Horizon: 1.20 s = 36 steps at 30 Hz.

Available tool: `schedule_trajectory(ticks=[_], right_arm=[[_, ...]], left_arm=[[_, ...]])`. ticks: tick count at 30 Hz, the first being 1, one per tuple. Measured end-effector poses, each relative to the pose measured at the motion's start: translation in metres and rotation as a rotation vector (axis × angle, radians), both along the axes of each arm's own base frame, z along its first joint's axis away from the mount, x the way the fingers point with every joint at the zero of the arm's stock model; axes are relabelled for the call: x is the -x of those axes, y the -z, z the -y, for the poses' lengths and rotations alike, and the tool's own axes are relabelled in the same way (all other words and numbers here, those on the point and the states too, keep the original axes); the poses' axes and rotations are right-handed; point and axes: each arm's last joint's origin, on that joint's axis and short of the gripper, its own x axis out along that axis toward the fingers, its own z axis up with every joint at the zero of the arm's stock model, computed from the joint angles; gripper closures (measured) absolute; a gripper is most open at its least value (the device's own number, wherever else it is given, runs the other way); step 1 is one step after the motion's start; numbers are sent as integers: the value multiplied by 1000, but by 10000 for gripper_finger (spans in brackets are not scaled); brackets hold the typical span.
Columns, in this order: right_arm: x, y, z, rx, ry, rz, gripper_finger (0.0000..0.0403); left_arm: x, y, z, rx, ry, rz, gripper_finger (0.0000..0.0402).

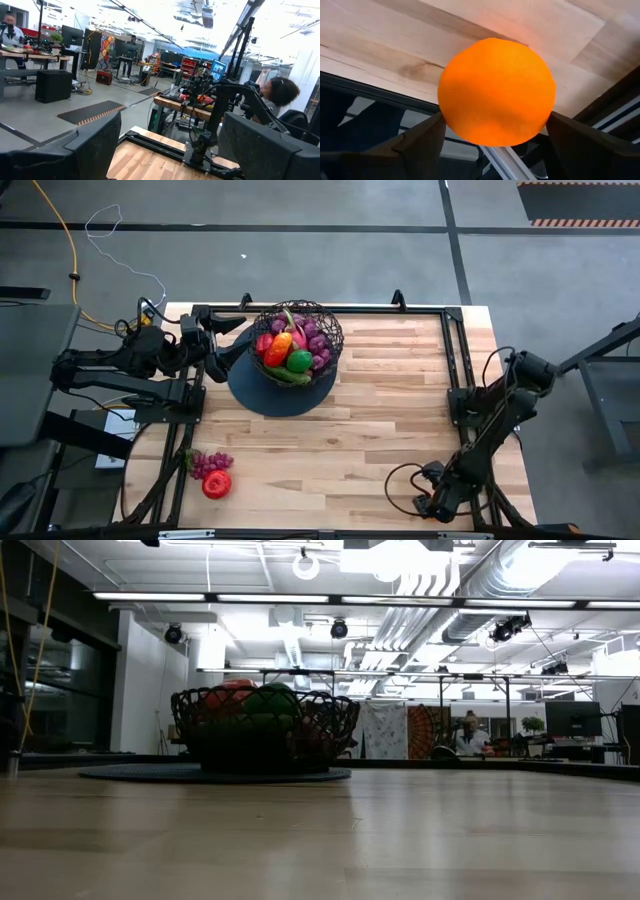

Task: Build produce basket
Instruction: Put the orange into the black basket

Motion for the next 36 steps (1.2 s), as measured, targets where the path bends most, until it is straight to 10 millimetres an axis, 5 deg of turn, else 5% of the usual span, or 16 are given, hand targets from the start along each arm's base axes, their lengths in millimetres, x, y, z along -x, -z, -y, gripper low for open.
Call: schedule_trajectory(ticks=[16, 24, 32, 36], right_arm=[[-2, 15, -2, 42, 13, -48, 76], [-3, 14, -3, 40, -4, -40, 108], [-2, -8, 2, 76, -91, 53, 119], [-5, -35, 16, 104, -86, 239, 120]], left_arm=[[0, 0, 0, -1, 0, 0, 62], [0, 0, 0, -1, 0, 0, 62], [0, 0, 0, -1, -1, 0, 62], [0, 0, 0, -1, 0, 0, 62]])
